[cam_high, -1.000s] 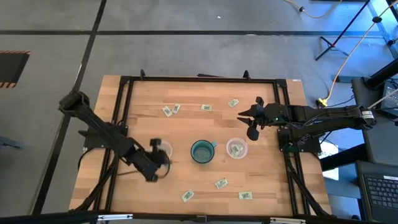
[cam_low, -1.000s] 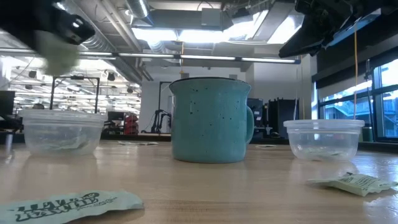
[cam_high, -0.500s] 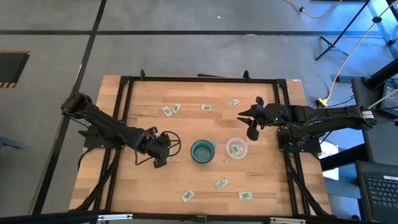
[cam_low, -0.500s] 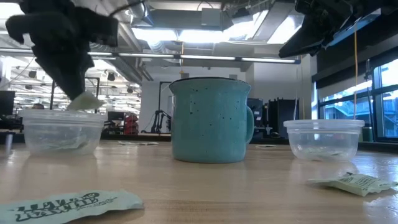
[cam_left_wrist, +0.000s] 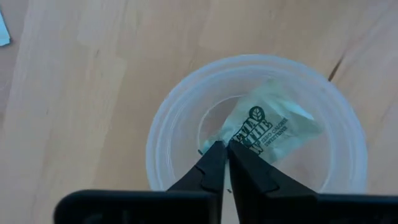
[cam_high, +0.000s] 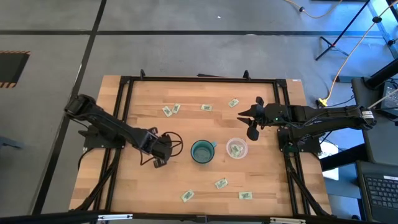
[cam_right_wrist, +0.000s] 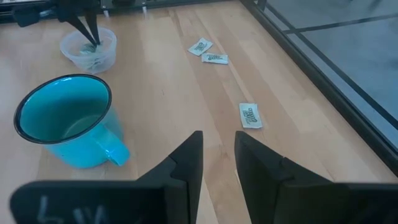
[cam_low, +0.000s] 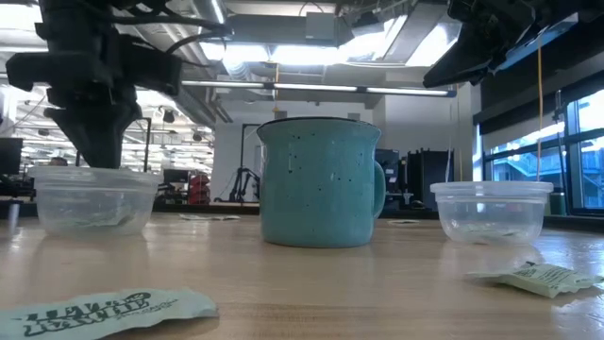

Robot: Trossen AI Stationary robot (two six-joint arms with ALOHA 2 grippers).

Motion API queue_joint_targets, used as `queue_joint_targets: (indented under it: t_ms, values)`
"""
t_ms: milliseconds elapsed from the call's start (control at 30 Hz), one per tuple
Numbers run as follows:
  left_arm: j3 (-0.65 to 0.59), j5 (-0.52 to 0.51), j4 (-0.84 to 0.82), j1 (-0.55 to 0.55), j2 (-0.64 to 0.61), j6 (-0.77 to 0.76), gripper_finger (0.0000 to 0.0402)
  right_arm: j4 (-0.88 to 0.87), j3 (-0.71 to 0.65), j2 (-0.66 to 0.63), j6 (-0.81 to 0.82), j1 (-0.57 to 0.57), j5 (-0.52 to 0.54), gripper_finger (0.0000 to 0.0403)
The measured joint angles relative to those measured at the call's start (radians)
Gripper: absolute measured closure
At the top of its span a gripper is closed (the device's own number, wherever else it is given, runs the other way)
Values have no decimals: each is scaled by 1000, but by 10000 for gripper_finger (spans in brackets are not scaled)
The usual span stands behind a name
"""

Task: Pick and place Stevia / Truvia into bins
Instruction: Put the green stevia packet into the left transparent container, then put the green stevia packet into the right transparent container

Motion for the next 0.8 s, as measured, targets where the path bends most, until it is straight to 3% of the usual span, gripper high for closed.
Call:
queue_joint_targets:
  t_ms: [333, 433, 533, 800]
  values:
    - [1, -34, -7, 0, -77, -8, 324, 28, 0, 0, -6, 0, 0, 306]
    - [1, -95, -7, -3, -121, -8, 319, 85, 11, 0, -127, 9, -22, 306]
    - [1, -157, -8, -2, -184, -7, 318, 116, 58, 19, -236, 51, -119, 306]
    - [-10, -309, 66, -10, -379, 109, 317, -21, 206, 252, -234, 227, -114, 306]
